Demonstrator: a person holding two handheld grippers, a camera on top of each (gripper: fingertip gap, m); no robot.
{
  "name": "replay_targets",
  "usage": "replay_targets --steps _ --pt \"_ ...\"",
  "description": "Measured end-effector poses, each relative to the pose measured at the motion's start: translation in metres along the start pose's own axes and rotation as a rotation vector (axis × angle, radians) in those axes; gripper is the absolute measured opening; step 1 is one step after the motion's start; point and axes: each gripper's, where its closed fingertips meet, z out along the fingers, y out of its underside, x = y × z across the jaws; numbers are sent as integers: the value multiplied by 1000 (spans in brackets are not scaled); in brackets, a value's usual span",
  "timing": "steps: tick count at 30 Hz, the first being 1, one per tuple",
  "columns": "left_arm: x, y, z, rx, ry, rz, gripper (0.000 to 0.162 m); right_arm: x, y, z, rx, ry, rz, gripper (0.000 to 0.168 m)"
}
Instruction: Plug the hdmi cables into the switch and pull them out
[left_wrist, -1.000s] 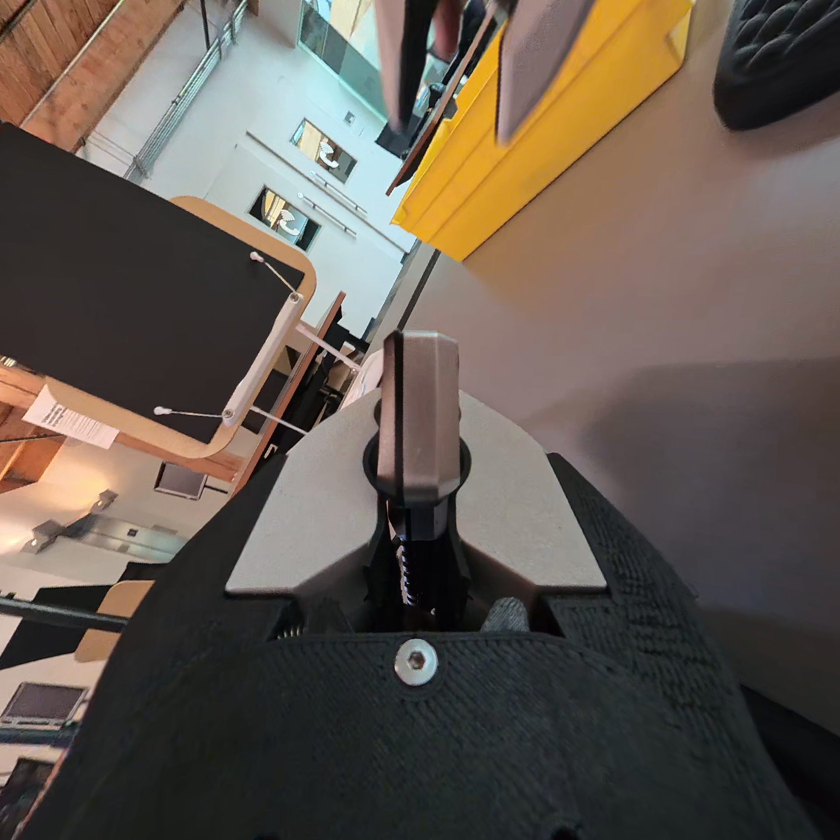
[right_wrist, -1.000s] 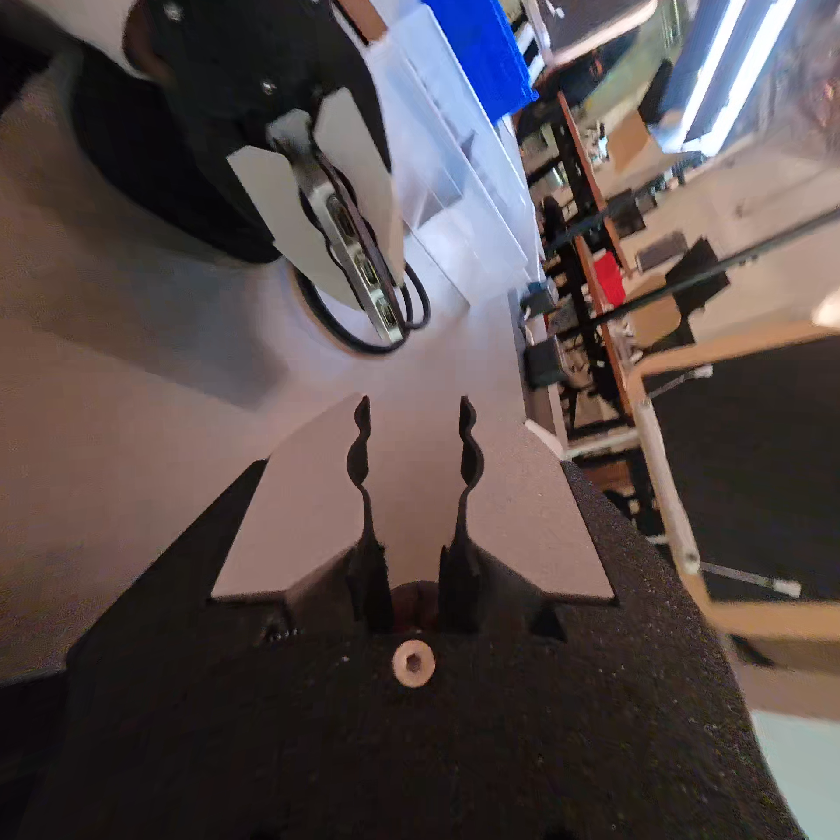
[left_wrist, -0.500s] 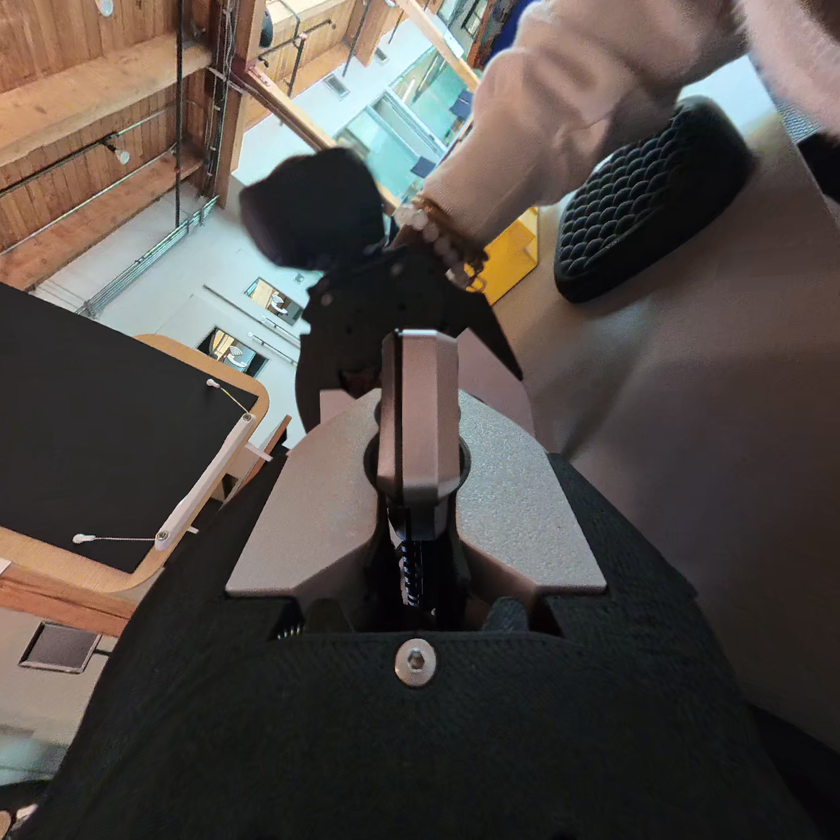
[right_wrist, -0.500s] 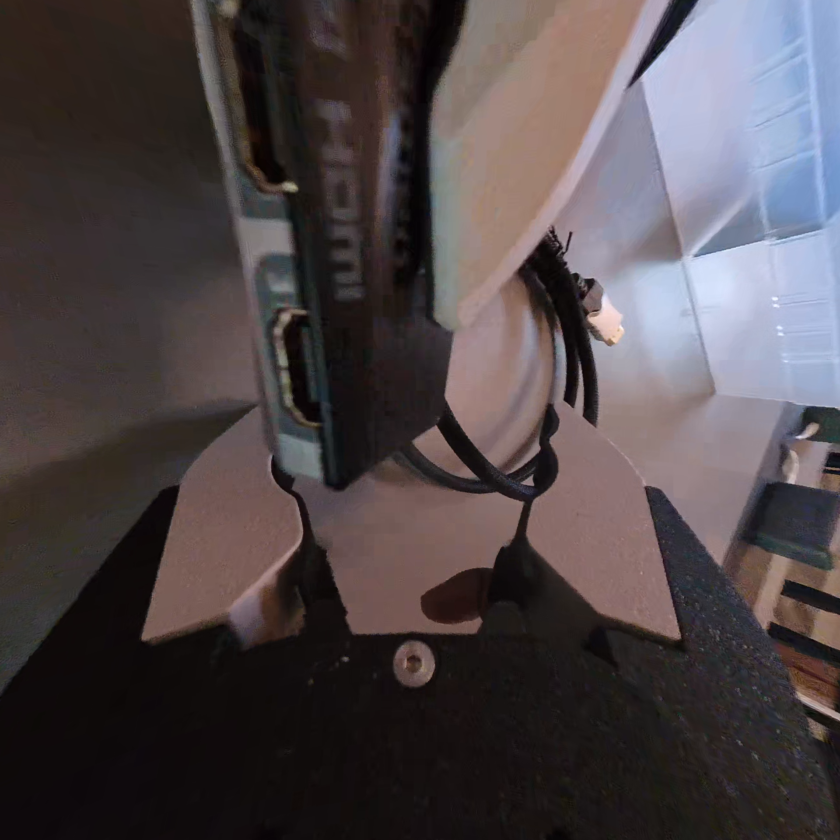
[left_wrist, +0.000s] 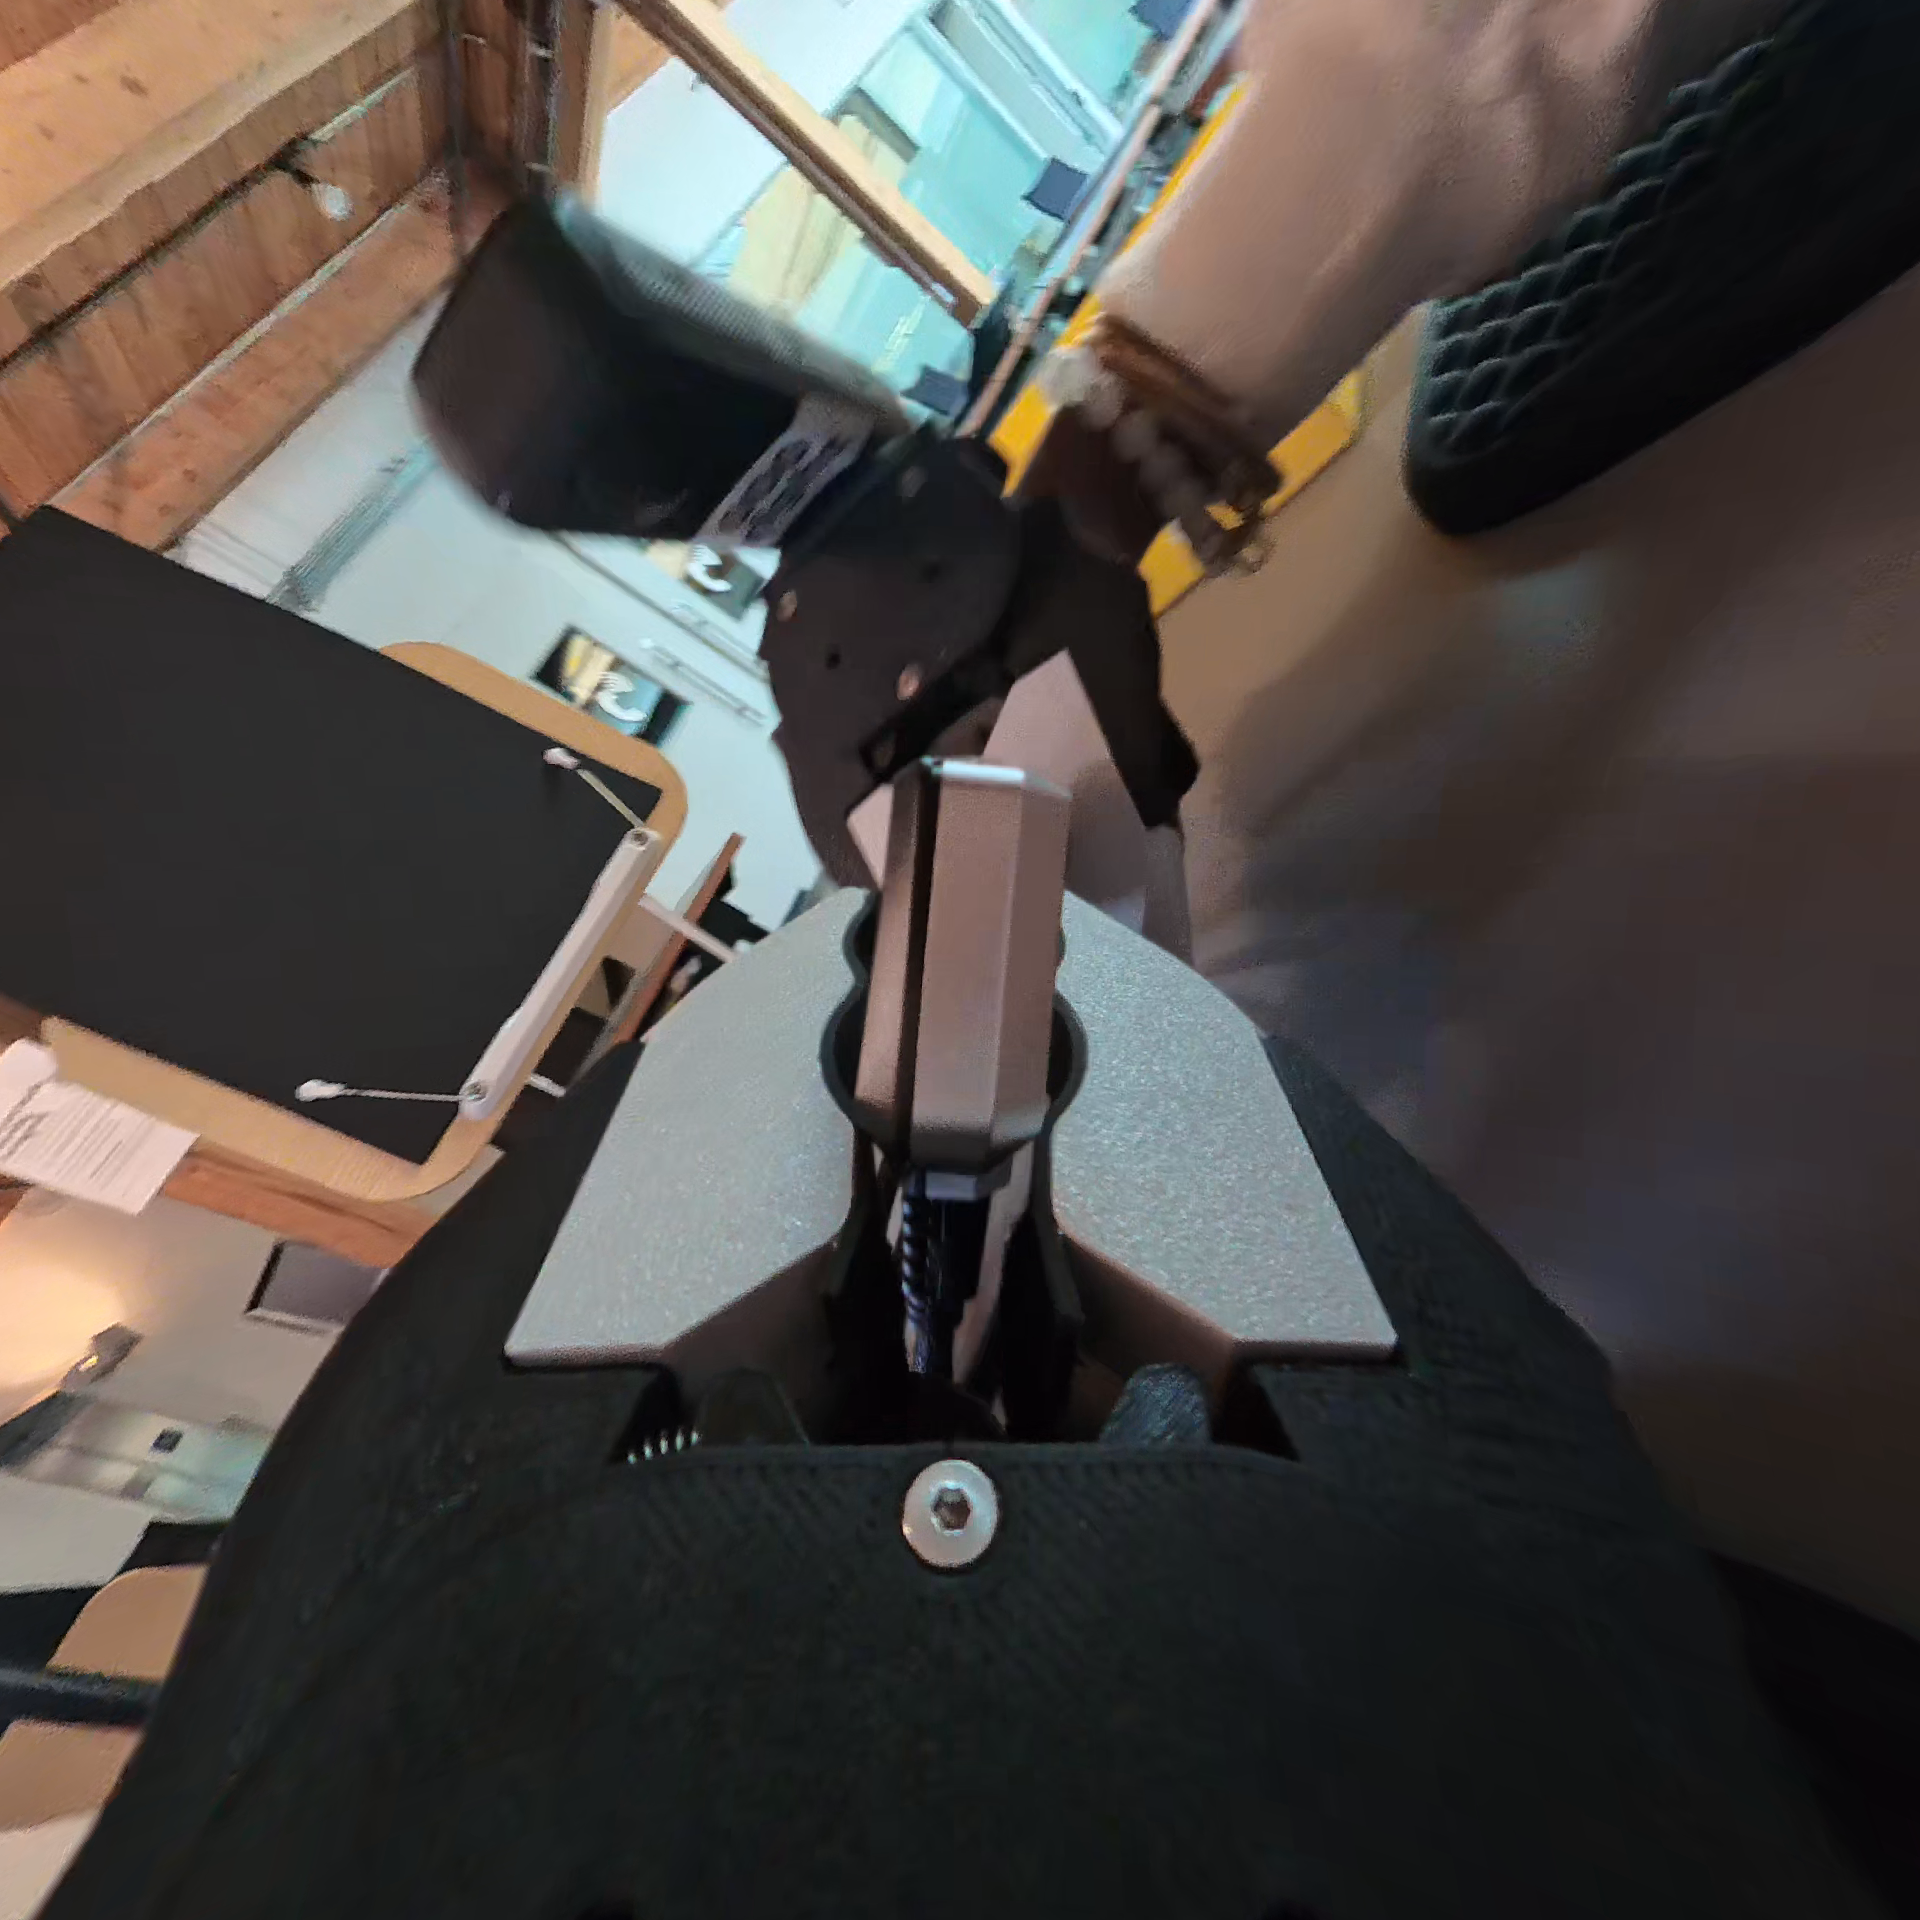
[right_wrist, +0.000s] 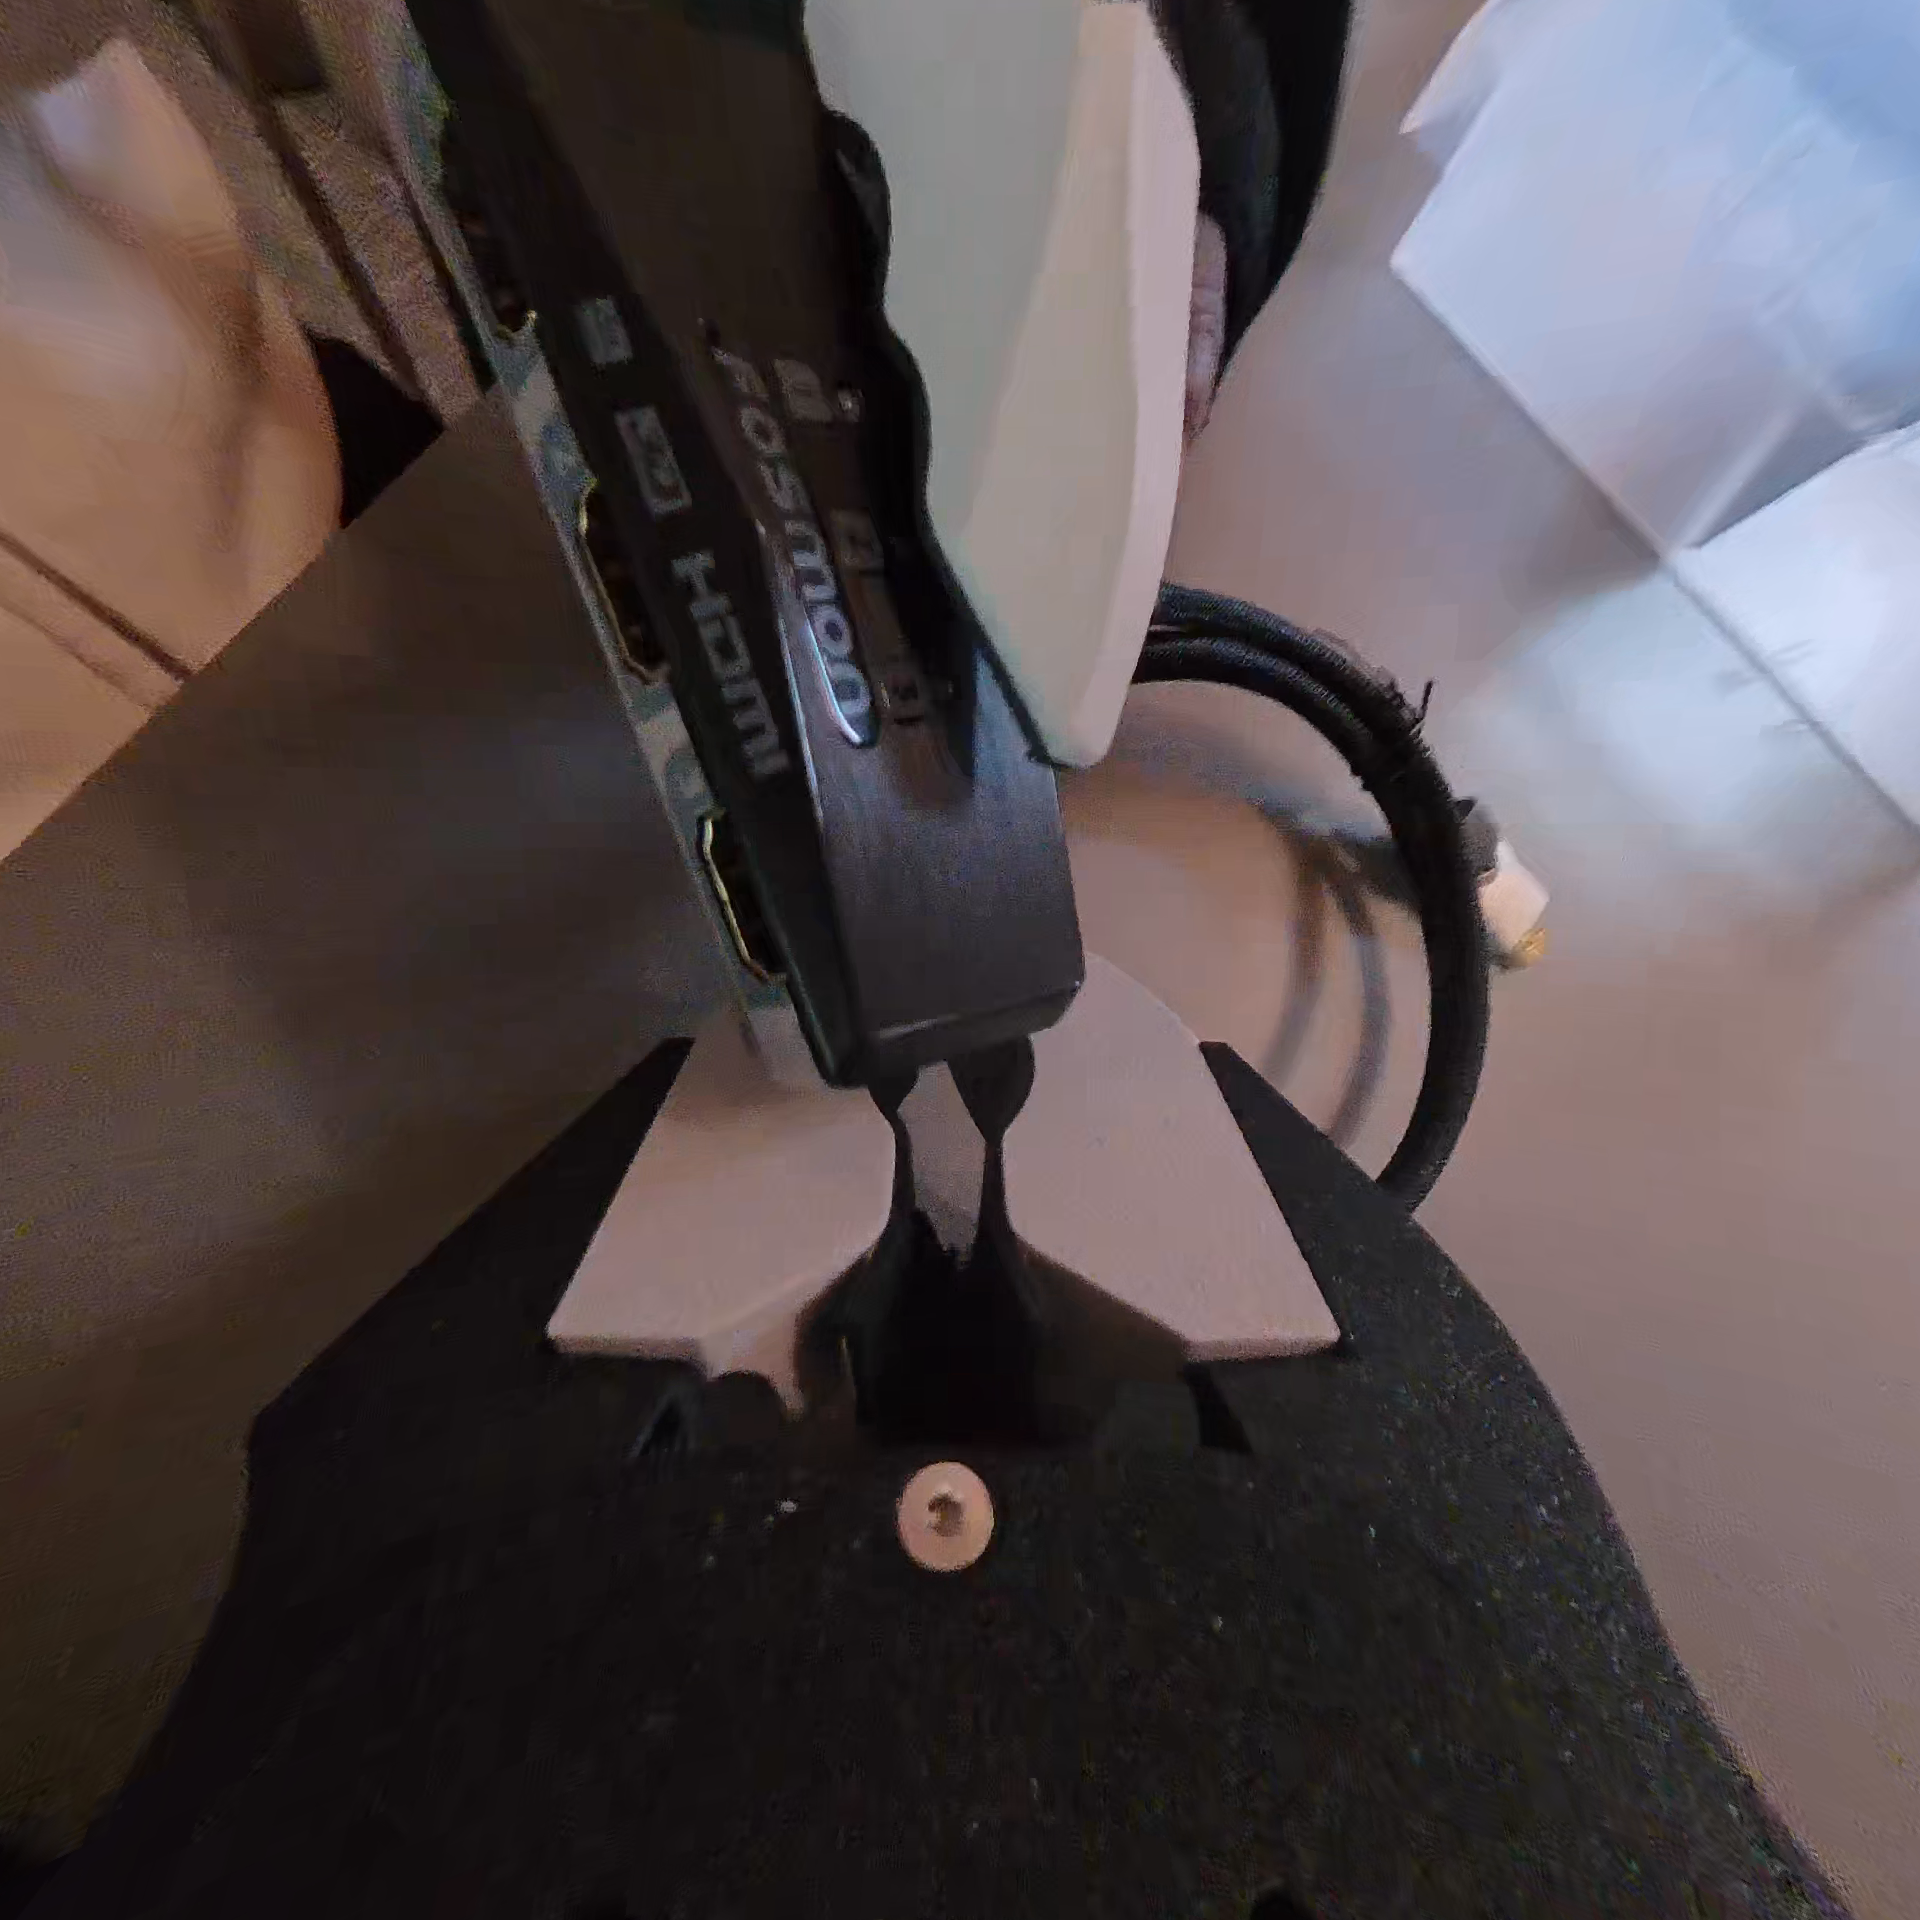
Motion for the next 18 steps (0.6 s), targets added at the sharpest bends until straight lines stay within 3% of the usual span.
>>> replay_targets --steps 8,18 --pt "-14 9 -1 -46 -71 -37 51 23 -14 -60 131 355 117 6" --pt "-12 22 6 -143 -96 45 54 44 -47 -137 295 653 124 7"
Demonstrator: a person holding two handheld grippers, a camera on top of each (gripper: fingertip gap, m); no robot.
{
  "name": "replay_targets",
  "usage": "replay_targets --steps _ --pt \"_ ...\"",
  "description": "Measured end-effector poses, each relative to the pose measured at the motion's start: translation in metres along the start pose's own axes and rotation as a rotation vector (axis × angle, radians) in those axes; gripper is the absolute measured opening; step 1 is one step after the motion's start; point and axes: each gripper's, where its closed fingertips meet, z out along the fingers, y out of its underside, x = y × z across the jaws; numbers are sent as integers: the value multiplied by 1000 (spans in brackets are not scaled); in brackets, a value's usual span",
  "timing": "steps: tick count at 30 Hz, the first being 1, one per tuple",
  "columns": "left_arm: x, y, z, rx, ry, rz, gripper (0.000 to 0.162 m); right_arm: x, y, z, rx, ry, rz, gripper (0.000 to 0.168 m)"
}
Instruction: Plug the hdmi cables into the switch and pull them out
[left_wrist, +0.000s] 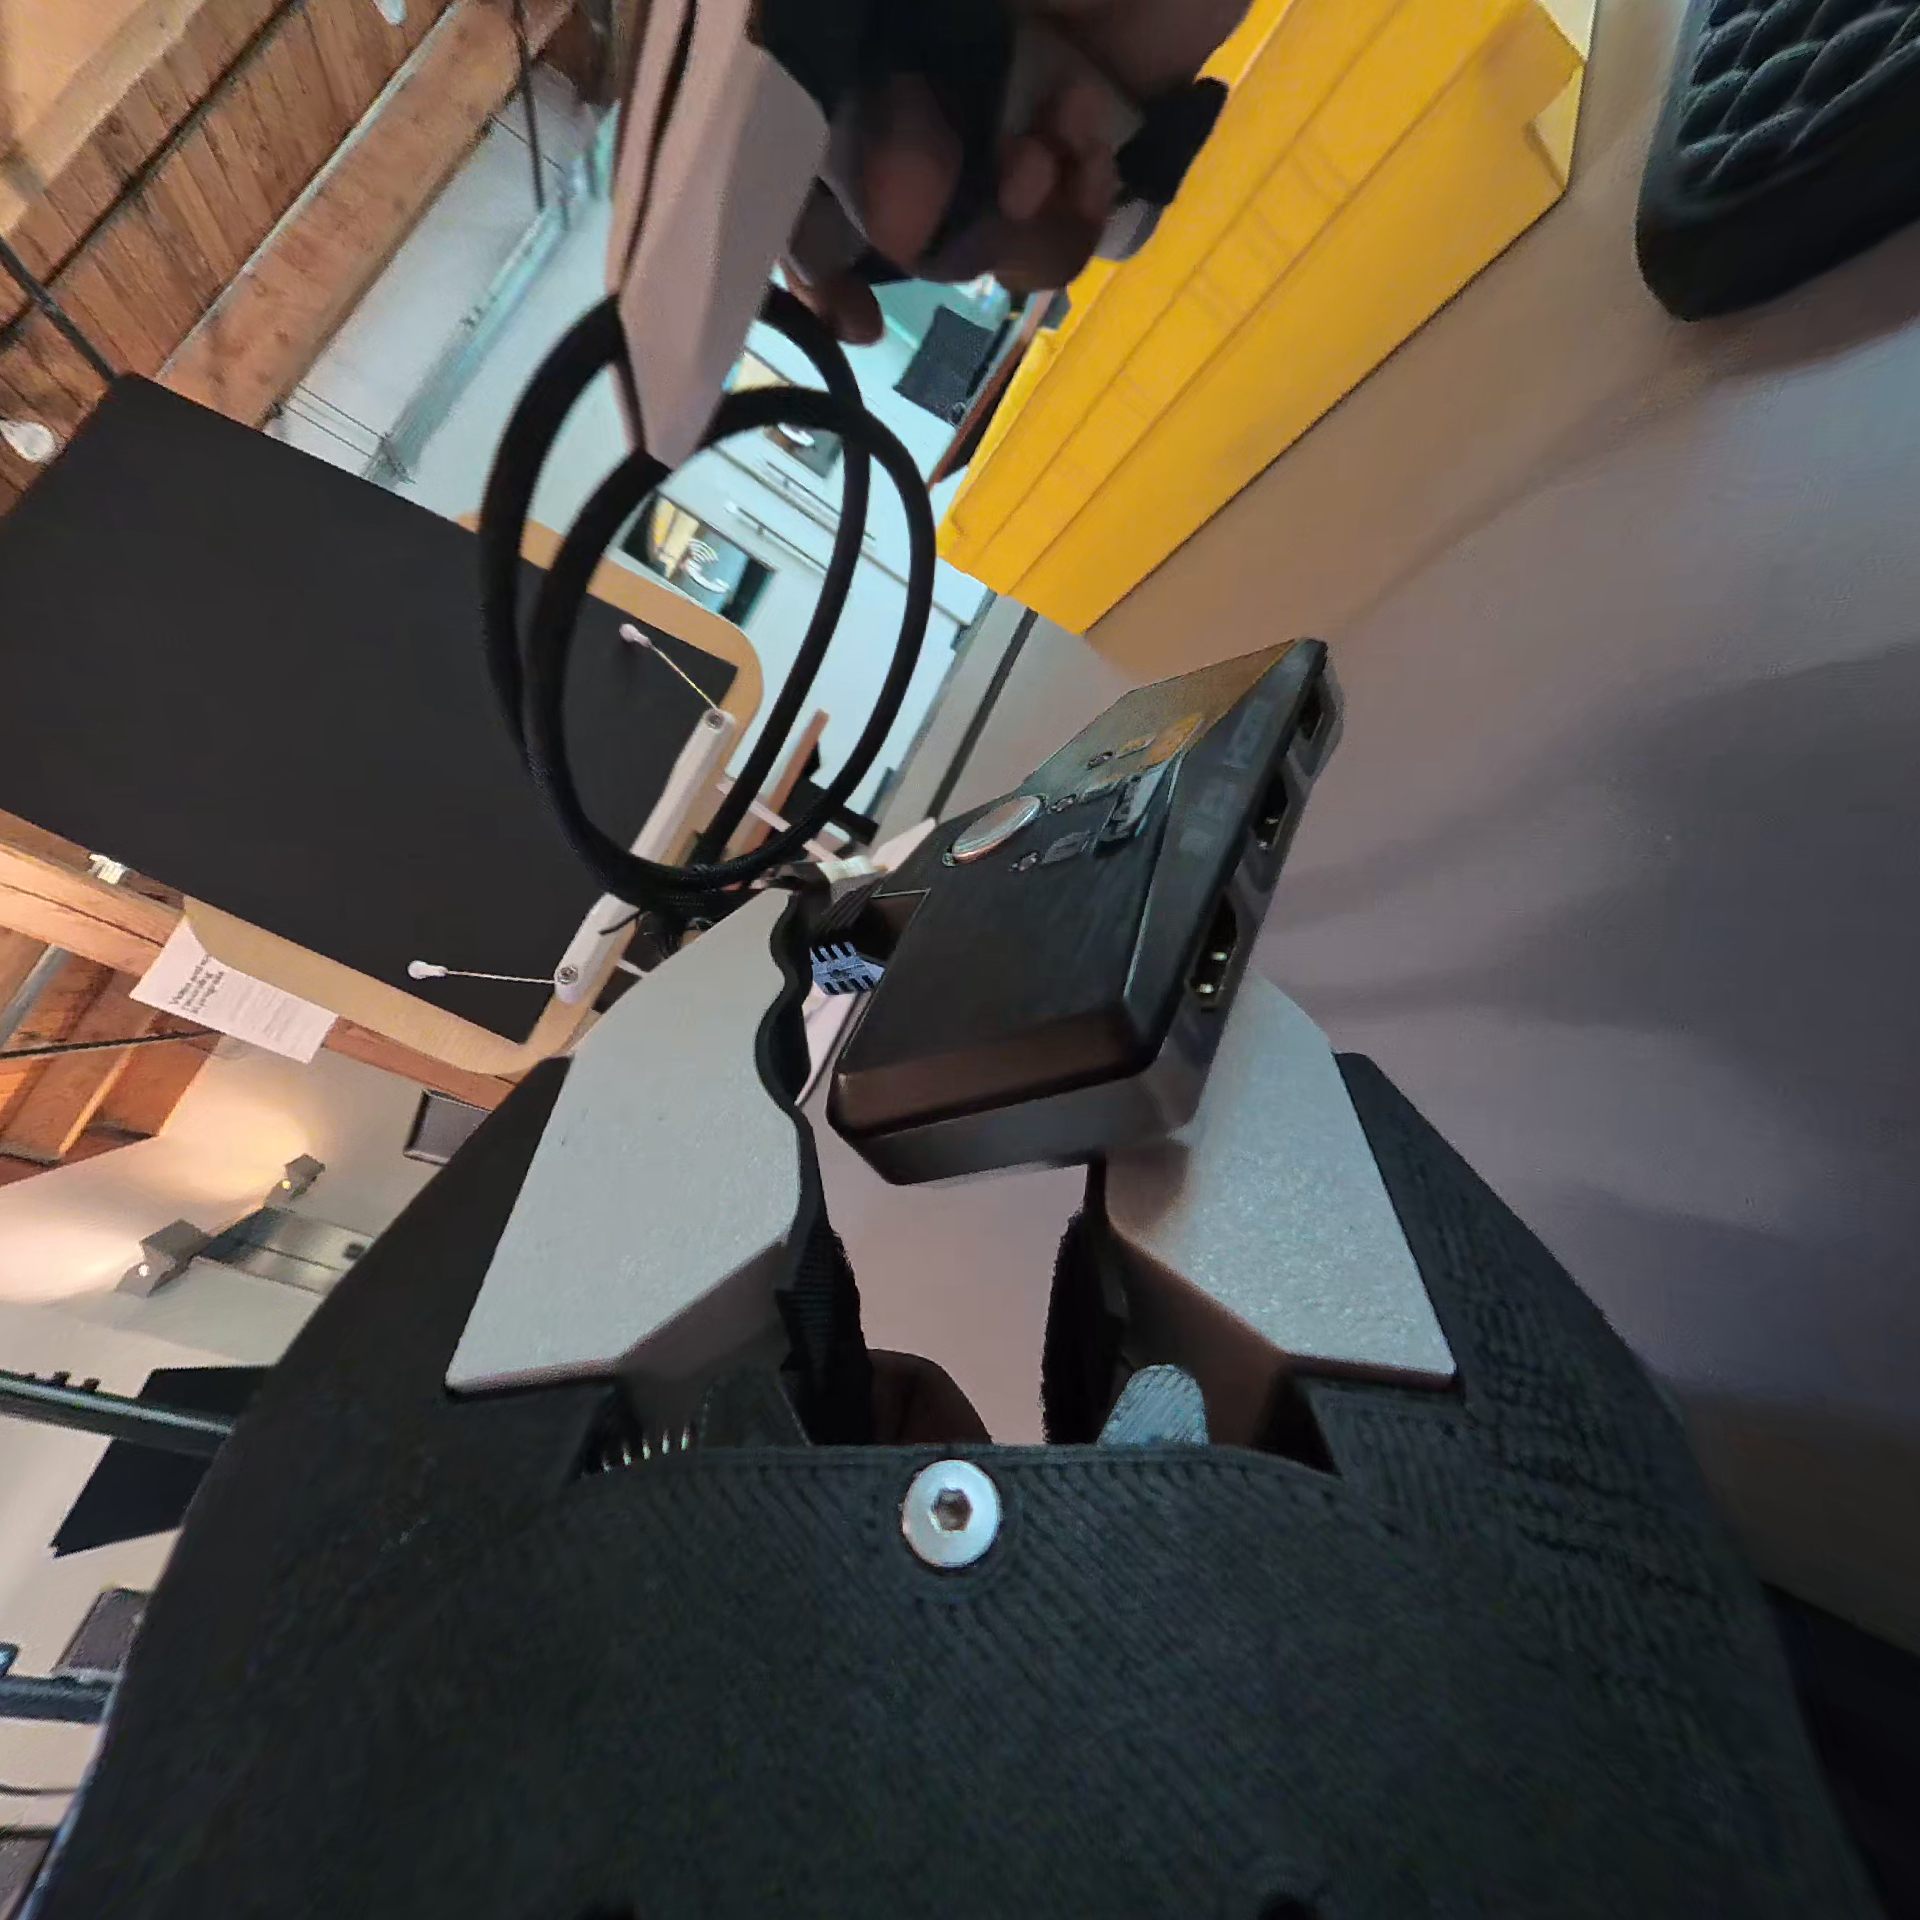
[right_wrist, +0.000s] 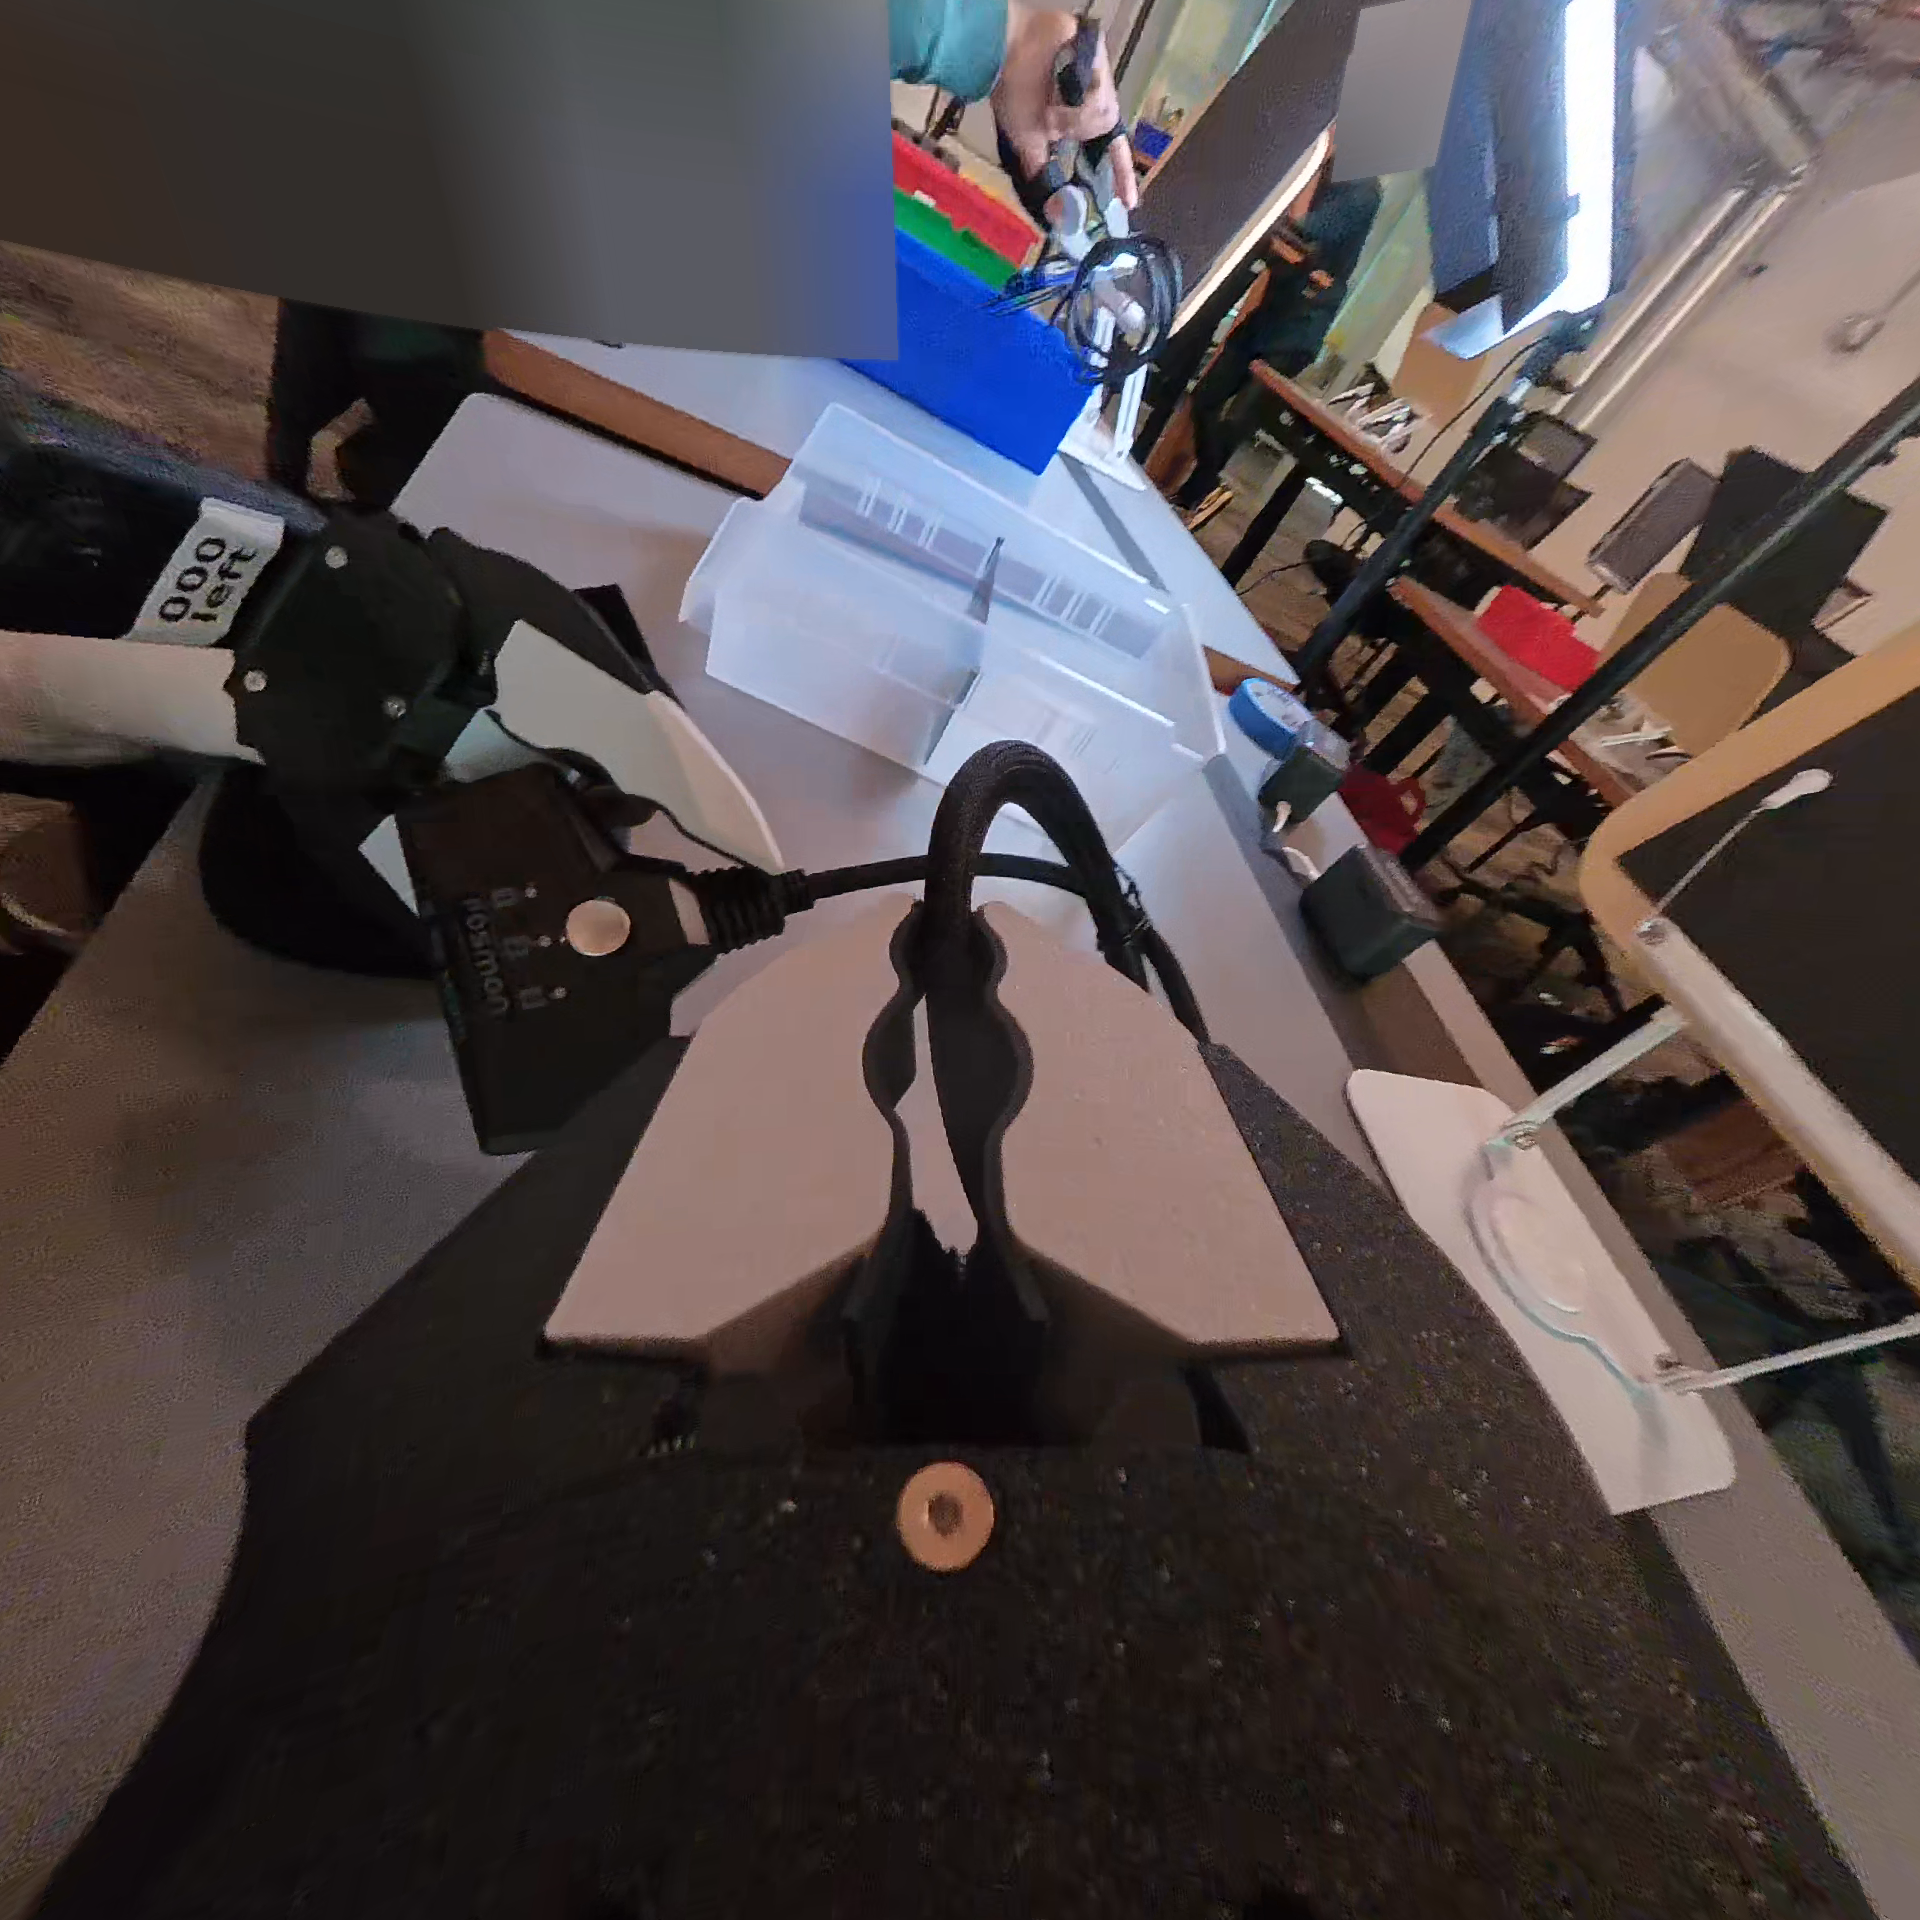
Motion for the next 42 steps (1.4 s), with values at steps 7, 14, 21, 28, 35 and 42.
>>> replay_targets --steps 7,14,21,28,35,42 --pt "-5 -16 -3 73 -93 149 54 40 -57 -20 -7 199 -185 7" --pt "-14 -29 -8 123 -203 308 64 77 -118 -34 -37 378 -372 7" --pt "-41 -24 -18 143 -286 102 86 117 -162 -63 -52 568 -440 7" --pt "-41 -8 -12 61 -263 51 81 190 -176 -124 -254 820 -602 6" --pt "-48 1 -12 35 -268 -67 74 247 -134 -194 -490 945 -629 6" --pt "-47 20 -9 -38 -219 -215 67 257 -54 -235 -650 977 -538 6"
